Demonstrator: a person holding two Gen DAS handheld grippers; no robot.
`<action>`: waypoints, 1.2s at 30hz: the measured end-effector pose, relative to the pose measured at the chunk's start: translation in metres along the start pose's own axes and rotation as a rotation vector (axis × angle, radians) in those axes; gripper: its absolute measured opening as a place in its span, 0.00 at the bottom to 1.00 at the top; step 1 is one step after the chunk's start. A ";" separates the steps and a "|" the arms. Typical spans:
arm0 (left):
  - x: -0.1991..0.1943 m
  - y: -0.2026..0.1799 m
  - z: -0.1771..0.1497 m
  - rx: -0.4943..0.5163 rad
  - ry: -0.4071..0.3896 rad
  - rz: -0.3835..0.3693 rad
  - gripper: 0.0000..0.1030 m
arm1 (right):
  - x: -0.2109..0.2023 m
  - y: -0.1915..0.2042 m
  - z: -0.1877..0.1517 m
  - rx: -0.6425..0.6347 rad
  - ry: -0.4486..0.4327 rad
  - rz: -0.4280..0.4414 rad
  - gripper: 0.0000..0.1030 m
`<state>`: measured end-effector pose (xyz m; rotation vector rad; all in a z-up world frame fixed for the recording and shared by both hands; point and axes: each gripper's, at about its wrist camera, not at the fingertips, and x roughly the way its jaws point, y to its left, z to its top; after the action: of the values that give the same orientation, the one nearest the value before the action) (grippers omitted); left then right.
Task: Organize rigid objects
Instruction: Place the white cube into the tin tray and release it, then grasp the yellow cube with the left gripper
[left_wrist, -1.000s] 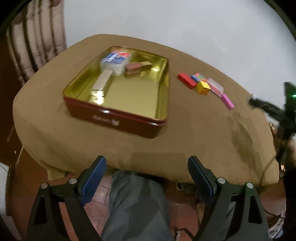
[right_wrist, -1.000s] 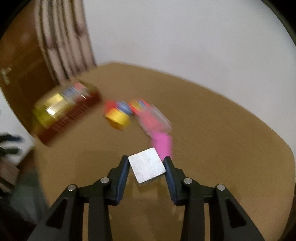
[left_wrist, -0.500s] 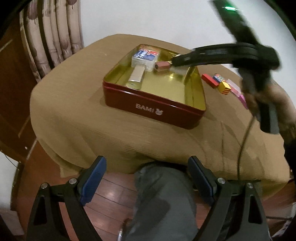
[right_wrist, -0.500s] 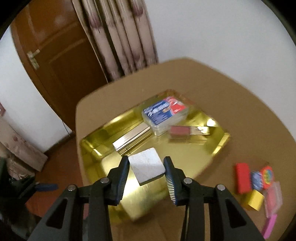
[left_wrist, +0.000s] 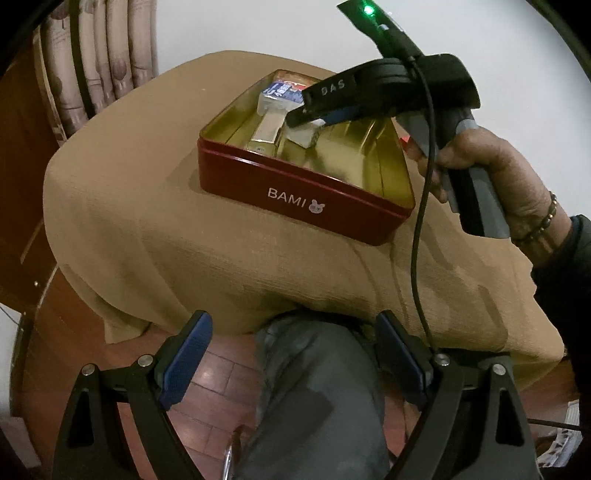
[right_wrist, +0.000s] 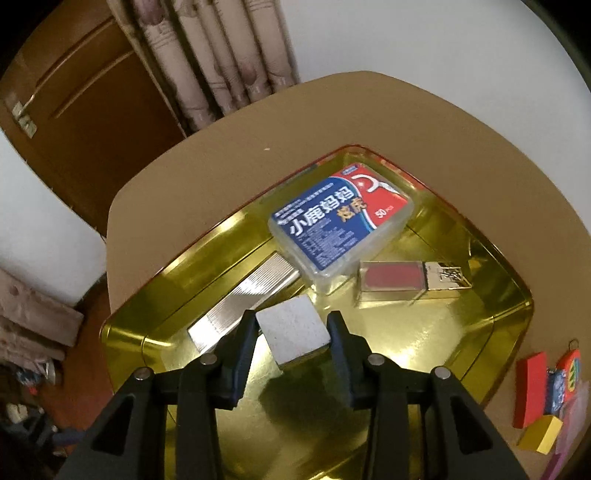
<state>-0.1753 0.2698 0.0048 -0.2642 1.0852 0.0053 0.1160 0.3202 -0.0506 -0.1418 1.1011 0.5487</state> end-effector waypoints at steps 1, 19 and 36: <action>0.001 -0.002 -0.001 0.002 -0.002 0.003 0.84 | -0.003 -0.006 -0.001 0.014 -0.006 -0.002 0.38; 0.000 -0.060 -0.008 0.200 -0.019 0.032 0.84 | -0.154 -0.185 -0.228 0.370 -0.315 -0.692 0.39; 0.079 -0.227 0.141 0.299 -0.006 -0.074 0.80 | -0.215 -0.318 -0.352 0.827 -0.405 -0.543 0.63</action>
<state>0.0156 0.0703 0.0452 -0.0342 1.0538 -0.2206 -0.0843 -0.1598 -0.0741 0.3728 0.7694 -0.3736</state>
